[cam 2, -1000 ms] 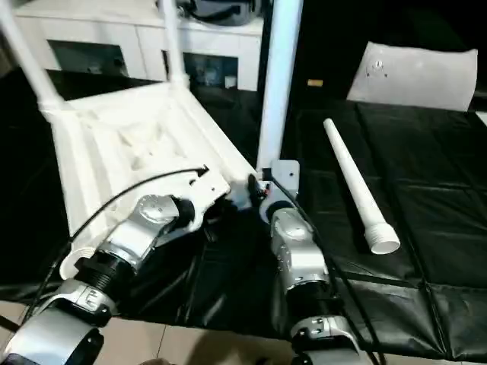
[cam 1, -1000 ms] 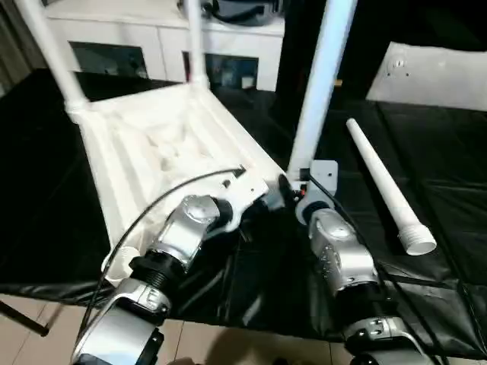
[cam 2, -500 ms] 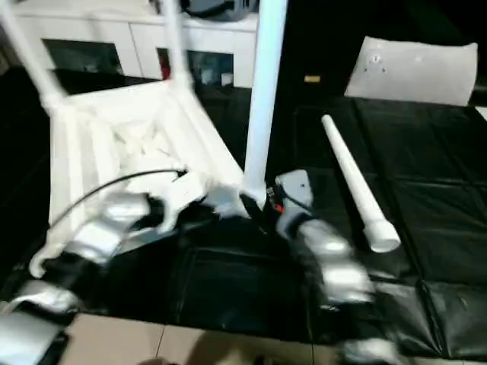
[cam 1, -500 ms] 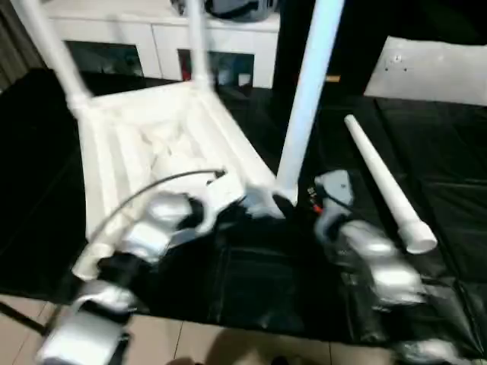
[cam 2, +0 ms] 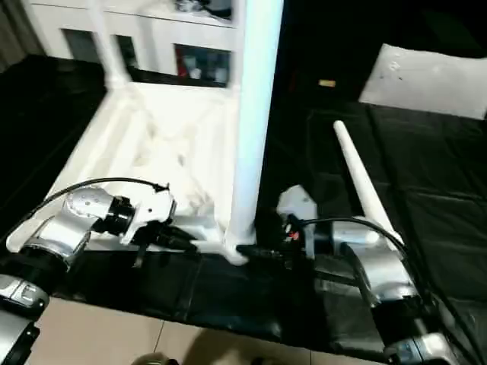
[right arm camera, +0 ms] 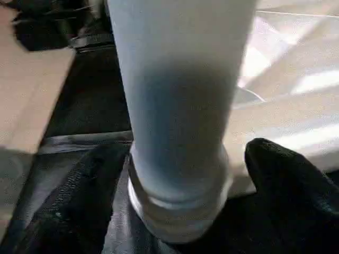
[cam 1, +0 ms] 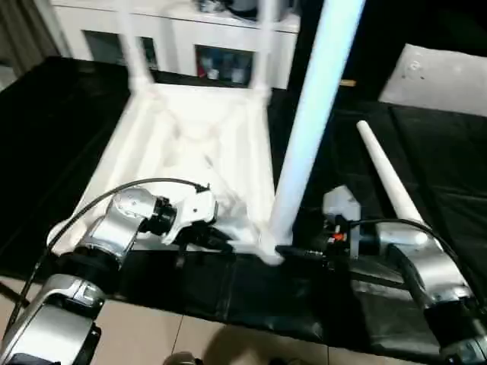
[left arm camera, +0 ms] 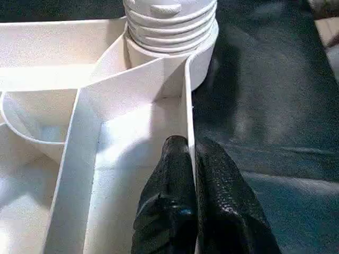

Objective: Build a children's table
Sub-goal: Rotate leg to tighten

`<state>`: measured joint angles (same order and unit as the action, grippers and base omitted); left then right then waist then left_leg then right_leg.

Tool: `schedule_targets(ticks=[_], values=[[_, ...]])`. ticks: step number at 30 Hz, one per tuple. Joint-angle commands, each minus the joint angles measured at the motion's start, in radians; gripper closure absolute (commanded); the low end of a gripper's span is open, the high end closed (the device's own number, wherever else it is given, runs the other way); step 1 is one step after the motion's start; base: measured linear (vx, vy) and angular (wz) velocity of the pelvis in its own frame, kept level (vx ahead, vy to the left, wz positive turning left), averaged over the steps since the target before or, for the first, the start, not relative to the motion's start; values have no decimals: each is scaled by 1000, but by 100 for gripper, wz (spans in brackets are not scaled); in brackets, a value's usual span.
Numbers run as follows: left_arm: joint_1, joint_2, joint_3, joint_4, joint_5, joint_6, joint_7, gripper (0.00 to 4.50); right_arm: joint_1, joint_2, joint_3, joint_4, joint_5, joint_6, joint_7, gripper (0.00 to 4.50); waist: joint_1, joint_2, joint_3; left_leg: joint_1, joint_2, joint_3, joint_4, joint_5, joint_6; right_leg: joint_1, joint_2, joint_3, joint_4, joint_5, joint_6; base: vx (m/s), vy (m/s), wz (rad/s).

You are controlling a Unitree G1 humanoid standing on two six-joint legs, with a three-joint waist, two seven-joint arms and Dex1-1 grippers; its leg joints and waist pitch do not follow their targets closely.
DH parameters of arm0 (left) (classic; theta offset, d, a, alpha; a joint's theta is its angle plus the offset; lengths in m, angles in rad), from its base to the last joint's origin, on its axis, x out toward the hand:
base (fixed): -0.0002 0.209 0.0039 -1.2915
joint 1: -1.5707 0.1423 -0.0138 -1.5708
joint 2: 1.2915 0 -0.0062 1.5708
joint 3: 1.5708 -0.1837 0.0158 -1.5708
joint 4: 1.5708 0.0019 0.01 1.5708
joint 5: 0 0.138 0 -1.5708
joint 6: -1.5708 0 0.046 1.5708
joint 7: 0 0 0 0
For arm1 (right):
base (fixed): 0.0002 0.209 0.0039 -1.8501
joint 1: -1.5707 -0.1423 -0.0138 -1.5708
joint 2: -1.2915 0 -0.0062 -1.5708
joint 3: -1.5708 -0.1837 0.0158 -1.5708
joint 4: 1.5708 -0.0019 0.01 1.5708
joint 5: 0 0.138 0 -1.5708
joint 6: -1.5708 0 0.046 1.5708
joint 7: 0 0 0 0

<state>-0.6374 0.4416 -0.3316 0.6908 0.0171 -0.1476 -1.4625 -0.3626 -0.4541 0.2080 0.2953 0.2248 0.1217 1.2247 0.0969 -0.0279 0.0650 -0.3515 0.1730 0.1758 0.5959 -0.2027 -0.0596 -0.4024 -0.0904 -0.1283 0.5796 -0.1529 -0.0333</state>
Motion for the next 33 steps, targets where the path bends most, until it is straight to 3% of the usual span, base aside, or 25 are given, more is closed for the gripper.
schedule_targets(ticks=[1, 13, 19, 23, 24, 26, 27, 28, 30, 33], values=[[-25, -11, -46, 7, 21, -33, -60, 450, -17, -7, 13, 20, -11, -8, 26, 81, -2, -6, -66, 6, 72, -17, -74, -162, 73, 54, -87, 72, -65, -331, -170, 0, 0, 0], [-55, -29, -60, 51, 24, -62, -90, 450, -50, 17, 38, 50, 7, -3, 80, 184, 11, -10, -66, 4, 73, -16, -74, -141, 71, 56, -87, 73, -59, -294, -177, 0, 0, 0], [-60, -30, -62, 70, 30, -71, -83, 450, -41, 18, 41, 45, 17, 5, 96, 192, 11, -9, -64, 5, 73, -18, -76, -160, 63, 55, -88, 72, -64, -335, -166, 0, 0, 0], [-62, -46, -42, 80, 35, -50, -17, 450, -10, 33, 30, 4, 33, 41, 64, 193, 12, -10, -63, 5, 74, -18, -77, -163, 61, 56, -88, 72, -66, -346, -160, 0, 0, 0], [-64, -67, -21, 82, 39, -16, 65, 450, 12, 59, 14, -18, 37, 83, -6, 193, 12, -10, -62, 7, 74, -18, -78, -168, 59, 54, -88, 73, -68, -355, -156, 0, 0, 0], [-65, -77, -11, 82, 45, 5, 114, 450, 29, 82, 8, -34, 26, 110, -72, 193, 10, -10, -55, 14, 72, -21, -82, -213, 41, 49, -91, 71, -81, -437, -137, 0, 0, 0], [-67, -91, 0, 80, 46, 25, 156, 450, 39, 94, 6, -43, 17, 123, -109, 193, 5, -12, -55, 11, 70, -23, -82, -225, 34, 51, -91, 69, -82, -468, -127, 0, 0, 0], [-64, -127, 29, 59, 30, 83, 234, 450, 57, 128, 12, -60, -16, 138, -195, 194, 2, -11, -52, 14, 70, -24, -83, -245, 20, 48, -92, 67, -92, -527, -101, 0, 0, 0], [-64, -142, 40, 50, 25, 101, 264, 450, 61, 143, 12, -62, -29, 144, -232, 194, -7, -12, -49, 18, 62, -29, -81, -285, 12, 46, -94, 57, -109, -620, -64, 0, 0, 0], [-72, -248, 84, 6, 24, 235, 474, 450, 53, 309, -29, -39, -40, 218, -481, 194, -31, -8, -45, 24, 57, -35, -74, -345, -3, 38, -91, 39, -133, -716, -16, -23, 6, -1]])
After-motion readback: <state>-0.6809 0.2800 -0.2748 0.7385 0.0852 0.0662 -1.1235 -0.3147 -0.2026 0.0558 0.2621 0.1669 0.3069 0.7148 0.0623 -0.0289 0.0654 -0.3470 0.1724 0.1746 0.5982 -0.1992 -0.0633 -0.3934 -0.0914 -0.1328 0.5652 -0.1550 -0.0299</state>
